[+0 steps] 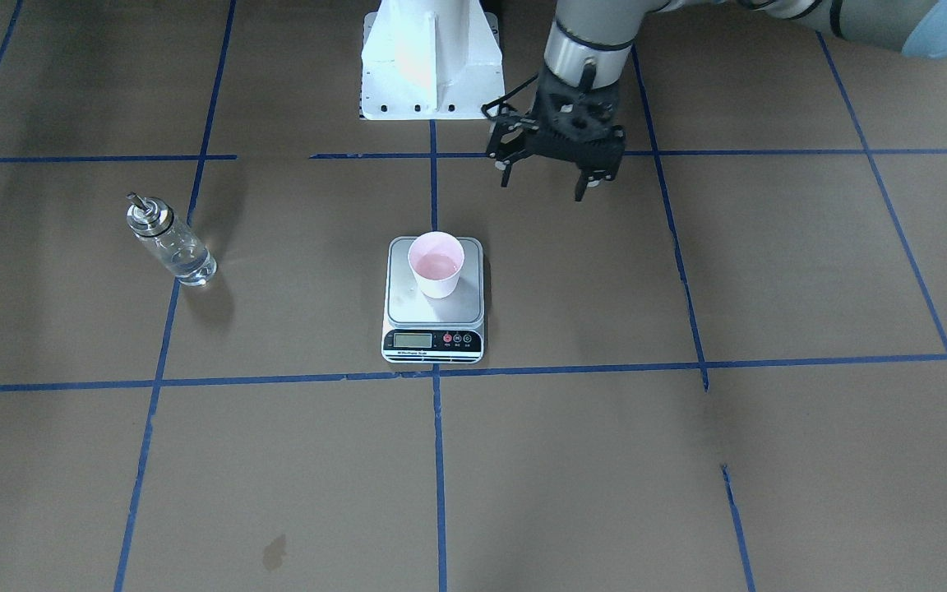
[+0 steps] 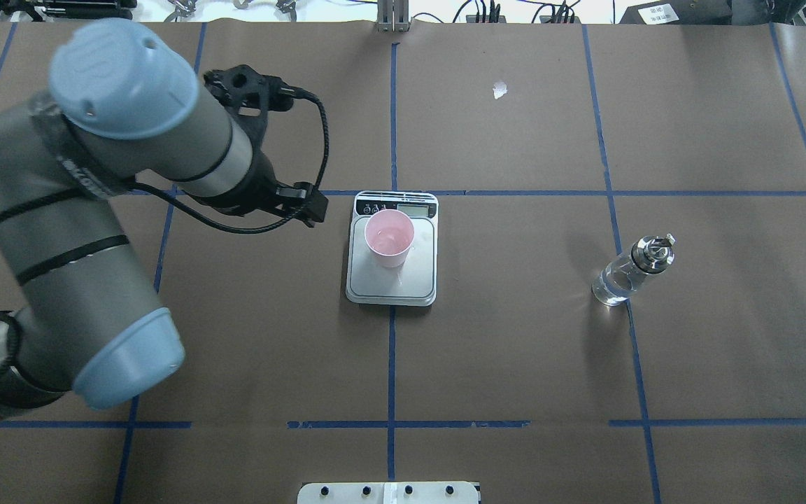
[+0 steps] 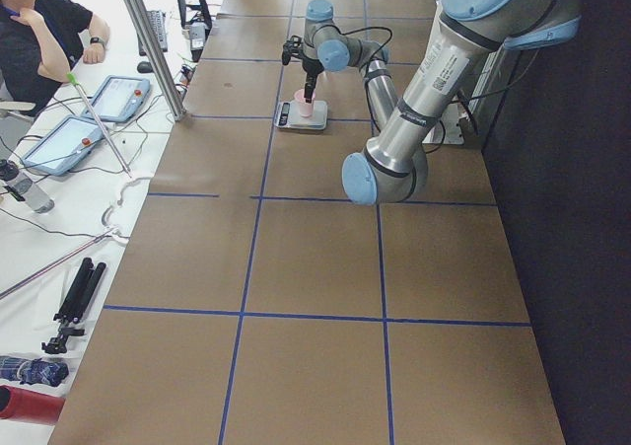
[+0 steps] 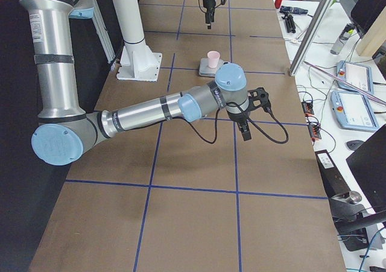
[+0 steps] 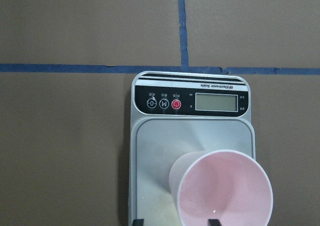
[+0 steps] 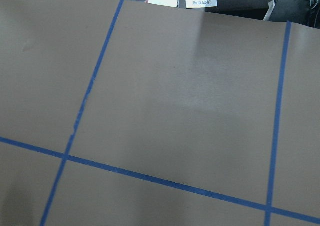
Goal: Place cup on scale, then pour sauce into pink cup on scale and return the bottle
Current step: 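Open the left gripper and withdraw it from the cup, then reach the right gripper toward the glass sauce bottle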
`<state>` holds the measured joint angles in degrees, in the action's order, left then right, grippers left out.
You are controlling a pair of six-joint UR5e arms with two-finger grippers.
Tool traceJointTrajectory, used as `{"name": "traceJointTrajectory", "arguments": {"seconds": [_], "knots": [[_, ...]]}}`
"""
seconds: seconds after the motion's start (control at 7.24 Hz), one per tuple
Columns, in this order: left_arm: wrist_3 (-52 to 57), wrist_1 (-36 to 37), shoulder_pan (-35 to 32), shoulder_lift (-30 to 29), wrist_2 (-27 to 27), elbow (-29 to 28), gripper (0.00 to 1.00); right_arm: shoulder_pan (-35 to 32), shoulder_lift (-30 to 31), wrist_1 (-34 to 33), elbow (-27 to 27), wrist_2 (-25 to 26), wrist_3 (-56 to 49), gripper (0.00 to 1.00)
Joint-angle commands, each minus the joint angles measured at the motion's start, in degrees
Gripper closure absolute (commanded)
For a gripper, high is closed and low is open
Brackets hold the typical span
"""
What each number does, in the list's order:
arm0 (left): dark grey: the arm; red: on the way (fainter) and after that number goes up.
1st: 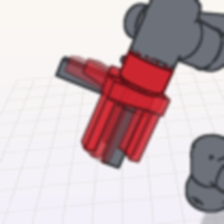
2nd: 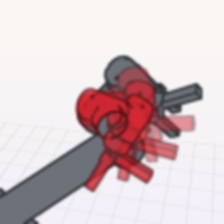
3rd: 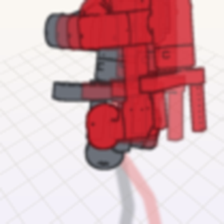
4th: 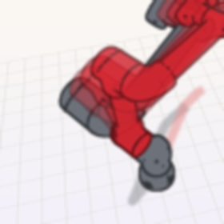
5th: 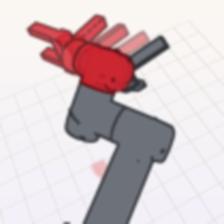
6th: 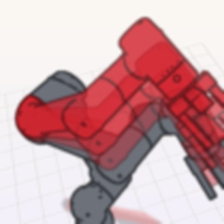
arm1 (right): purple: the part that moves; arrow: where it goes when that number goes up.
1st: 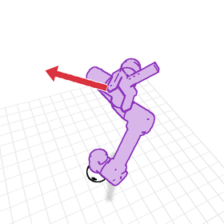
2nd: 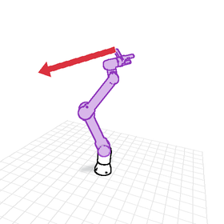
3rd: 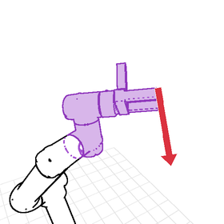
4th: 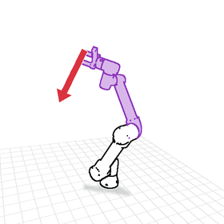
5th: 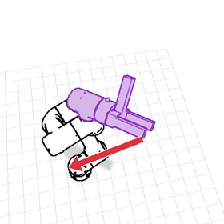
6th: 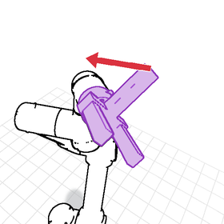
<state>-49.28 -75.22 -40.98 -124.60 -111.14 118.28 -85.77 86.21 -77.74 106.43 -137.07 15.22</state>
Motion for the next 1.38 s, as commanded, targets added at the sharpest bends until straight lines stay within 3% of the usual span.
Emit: {"name": "traceJointTrajectory", "arguments": {"seconds": [0.0,0.14,0.41,0.55,0.69,0.83,0.97,1.24], "knots": [[22.7,2.62,-12.83,10.9,-0.47,4.95,0.0,6.62,0.54,1.18,9.01,0.66,19.74,0.0],[35.79,2.01,-21.08,16.0,-0.74,4.6,0.0,11.27,1.58,3.97,13.41,3.01,30.46,0.0],[52.39,1.92,-34.46,20.96,-2.14,1.36,0.0,23.48,2.91,4.53,22.38,15.28,47.89,0.0],[52.62,1.13,-39.39,24.45,-3.37,-2.66,0.0,29.89,3.26,4.44,25.64,21.61,55.37,0.0],[52.88,-4.88,-44.14,27.19,-7.64,-7.14,0.0,37.26,4.83,4.27,29.32,29.76,61.1,0.0],[52.89,-12.25,-46.71,32.78,-16.56,-9.71,0.0,43.43,7.37,4.18,32.4,37.41,63.76,0.0],[52.54,-20.15,-47.69,36.75,-18.3,-11.56,0.0,48.45,9.57,4.09,34.44,43.32,66.05,0.0],[52.27,-20.93,-47.62,37.06,-18.32,-11.58,0.0,60.39,12.82,4.0,34.98,60.68,70.27,0.0]]}}
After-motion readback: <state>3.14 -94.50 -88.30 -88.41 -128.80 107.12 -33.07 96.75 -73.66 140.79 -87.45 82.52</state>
